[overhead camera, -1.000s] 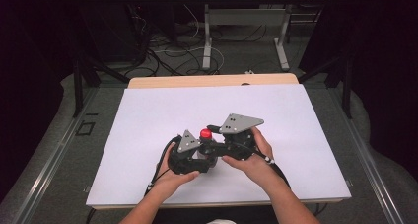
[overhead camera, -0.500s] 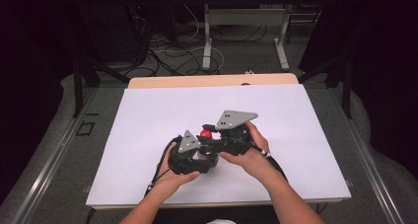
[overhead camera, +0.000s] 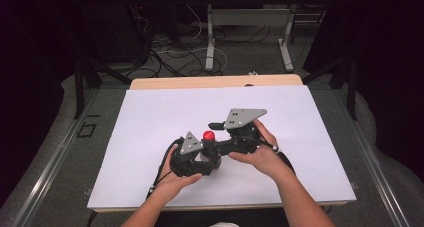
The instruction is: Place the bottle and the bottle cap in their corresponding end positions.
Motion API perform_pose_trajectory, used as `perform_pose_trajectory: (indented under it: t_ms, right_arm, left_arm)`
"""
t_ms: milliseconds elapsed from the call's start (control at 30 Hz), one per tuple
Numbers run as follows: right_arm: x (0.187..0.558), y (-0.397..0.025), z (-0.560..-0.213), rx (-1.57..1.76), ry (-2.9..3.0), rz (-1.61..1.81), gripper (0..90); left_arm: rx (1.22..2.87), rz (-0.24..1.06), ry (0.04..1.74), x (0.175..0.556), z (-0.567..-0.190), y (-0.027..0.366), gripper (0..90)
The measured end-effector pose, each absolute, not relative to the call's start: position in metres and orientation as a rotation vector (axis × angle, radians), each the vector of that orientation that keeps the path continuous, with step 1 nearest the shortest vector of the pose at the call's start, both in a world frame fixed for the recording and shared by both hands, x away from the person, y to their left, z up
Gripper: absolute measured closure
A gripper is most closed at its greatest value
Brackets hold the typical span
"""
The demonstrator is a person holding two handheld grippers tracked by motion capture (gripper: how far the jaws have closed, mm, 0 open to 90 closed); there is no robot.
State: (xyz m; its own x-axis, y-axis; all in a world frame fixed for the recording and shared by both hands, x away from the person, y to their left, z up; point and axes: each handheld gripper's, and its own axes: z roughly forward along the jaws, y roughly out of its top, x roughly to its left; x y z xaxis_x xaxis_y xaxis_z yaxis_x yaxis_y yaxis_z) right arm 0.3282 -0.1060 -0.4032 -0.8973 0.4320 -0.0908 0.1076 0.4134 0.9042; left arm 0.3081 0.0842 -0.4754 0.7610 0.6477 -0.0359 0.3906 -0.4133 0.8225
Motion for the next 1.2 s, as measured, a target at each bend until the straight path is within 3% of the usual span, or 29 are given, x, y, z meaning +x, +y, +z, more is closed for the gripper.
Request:
perform_pose_trajectory:
  t_ms: [233, 567, 700, 1200]
  right_arm:
    - [0.307, -0.095, -0.405, 0.580, 2.274, 1.378, 56.4]
    - [0.316, -0.089, -0.408, 0.560, 2.293, 1.402, 56.3]
    - [0.322, -0.089, -0.407, 0.534, 2.319, 1.414, 60.3]
    - [0.348, -0.113, -0.400, 0.376, 2.468, 1.623, 61.3]
  left_arm:
    - [2.057, 0.370, 0.778, 0.308, -0.476, 0.084, 30.3]
    - [2.060, 0.364, 0.776, 0.307, -0.477, 0.082, 30.4]
    - [2.069, 0.363, 0.769, 0.308, -0.476, 0.083, 30.4]
    - [2.052, 0.358, 0.767, 0.308, -0.477, 0.083, 30.4]
